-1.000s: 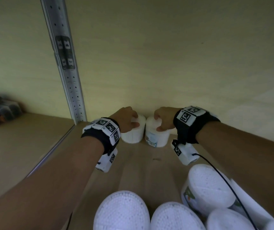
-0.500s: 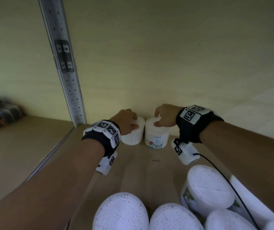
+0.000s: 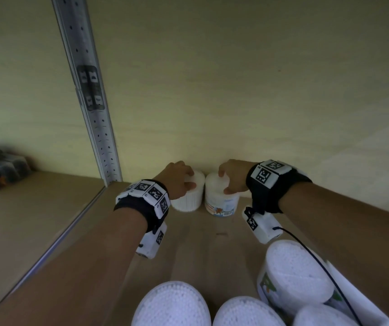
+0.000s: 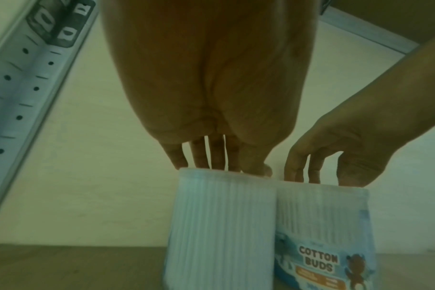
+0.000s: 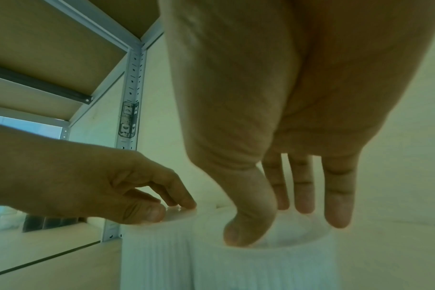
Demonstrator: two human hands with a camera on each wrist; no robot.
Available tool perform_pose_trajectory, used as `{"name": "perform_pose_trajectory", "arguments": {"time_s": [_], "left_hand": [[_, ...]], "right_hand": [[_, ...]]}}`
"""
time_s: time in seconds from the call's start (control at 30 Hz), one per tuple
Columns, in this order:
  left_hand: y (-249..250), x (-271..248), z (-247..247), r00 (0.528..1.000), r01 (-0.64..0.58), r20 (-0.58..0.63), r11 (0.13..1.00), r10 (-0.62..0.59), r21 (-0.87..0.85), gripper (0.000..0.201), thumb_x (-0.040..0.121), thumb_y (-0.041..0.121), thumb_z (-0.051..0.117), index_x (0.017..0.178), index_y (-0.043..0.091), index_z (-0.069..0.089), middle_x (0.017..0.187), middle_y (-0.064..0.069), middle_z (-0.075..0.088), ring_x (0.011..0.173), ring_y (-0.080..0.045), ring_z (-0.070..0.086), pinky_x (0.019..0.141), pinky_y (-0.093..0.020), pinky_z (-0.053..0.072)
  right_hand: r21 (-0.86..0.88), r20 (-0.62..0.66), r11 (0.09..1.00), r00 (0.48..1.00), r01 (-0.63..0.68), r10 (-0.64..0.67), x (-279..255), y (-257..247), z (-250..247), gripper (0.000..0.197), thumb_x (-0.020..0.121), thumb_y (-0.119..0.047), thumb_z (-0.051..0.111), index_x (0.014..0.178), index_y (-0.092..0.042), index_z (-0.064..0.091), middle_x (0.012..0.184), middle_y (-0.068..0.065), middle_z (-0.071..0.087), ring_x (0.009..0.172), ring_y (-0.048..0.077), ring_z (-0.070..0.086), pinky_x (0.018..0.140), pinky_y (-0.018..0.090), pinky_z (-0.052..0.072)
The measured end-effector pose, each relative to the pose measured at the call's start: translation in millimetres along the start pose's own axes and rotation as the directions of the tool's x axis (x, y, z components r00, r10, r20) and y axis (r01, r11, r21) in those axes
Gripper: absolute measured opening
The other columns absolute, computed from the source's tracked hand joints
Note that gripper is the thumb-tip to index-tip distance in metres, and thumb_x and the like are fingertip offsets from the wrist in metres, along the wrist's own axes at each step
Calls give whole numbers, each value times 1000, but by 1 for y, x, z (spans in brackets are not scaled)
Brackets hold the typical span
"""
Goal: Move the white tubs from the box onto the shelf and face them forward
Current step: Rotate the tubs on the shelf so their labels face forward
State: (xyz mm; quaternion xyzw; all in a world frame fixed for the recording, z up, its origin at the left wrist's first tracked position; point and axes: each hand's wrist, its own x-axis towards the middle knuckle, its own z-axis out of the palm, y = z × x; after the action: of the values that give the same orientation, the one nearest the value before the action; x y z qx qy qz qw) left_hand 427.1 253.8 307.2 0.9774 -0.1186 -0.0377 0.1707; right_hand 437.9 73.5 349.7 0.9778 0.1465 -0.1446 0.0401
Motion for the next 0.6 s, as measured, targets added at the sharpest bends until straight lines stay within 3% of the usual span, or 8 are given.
{"name": "perform_pose_trajectory", "arguments": {"time_s": [0.13, 0.23, 0.4, 0.5, 0.6], "left_hand": [[-1, 0, 1, 1000, 0, -14, 1000, -1, -11, 46, 95, 32, 52, 136, 12, 46, 134, -10, 43, 127, -29, 39, 107, -40, 34], [1, -2, 4, 1000, 9, -18, 1000, -9, -29, 45, 96, 30, 51, 137, 12, 45, 136, -10, 42, 129, -29, 37, 109, -40, 33], [3, -2, 5, 1000, 24, -13, 1000, -24, -20, 45, 96, 30, 51, 136, 13, 45, 136, -10, 41, 129, -30, 38, 109, -40, 32], [3, -2, 5, 1000, 28, -13, 999, -28, -19, 44, 96, 30, 50, 136, 13, 45, 136, -10, 41, 129, -30, 37, 109, -41, 33], [4, -3, 5, 1000, 24, -14, 1000, -24, -6, 45, 96, 29, 50, 137, 12, 44, 136, -10, 41, 129, -30, 37, 109, -40, 32]], "right_hand": [[36, 15, 999, 999, 38, -39, -1, 3, -1, 58, 91, -4, 56, 145, -12, 37, 152, 11, 30, 137, 29, 37, 107, 35, 36], [41, 24, 998, 998, 54, -55, -2, 2, -2, 58, 92, 0, 50, 146, -13, 35, 153, 10, 27, 136, 30, 37, 105, 35, 38], [9, -36, 1000, 999, 11, -11, 1, -2, -1, 49, 95, -21, 53, 141, -9, 40, 146, 14, 32, 127, 33, 45, 101, 37, 42], [-50, -23, 999, 1000, -17, 16, 3, -1, 4, 56, 94, -37, 54, 140, -8, 41, 142, 15, 37, 124, 33, 48, 102, 40, 45], [-54, -37, 998, 999, -17, 15, 5, 1, 8, 57, 94, -39, 53, 140, -9, 40, 141, 15, 38, 124, 33, 49, 101, 39, 44]]}}
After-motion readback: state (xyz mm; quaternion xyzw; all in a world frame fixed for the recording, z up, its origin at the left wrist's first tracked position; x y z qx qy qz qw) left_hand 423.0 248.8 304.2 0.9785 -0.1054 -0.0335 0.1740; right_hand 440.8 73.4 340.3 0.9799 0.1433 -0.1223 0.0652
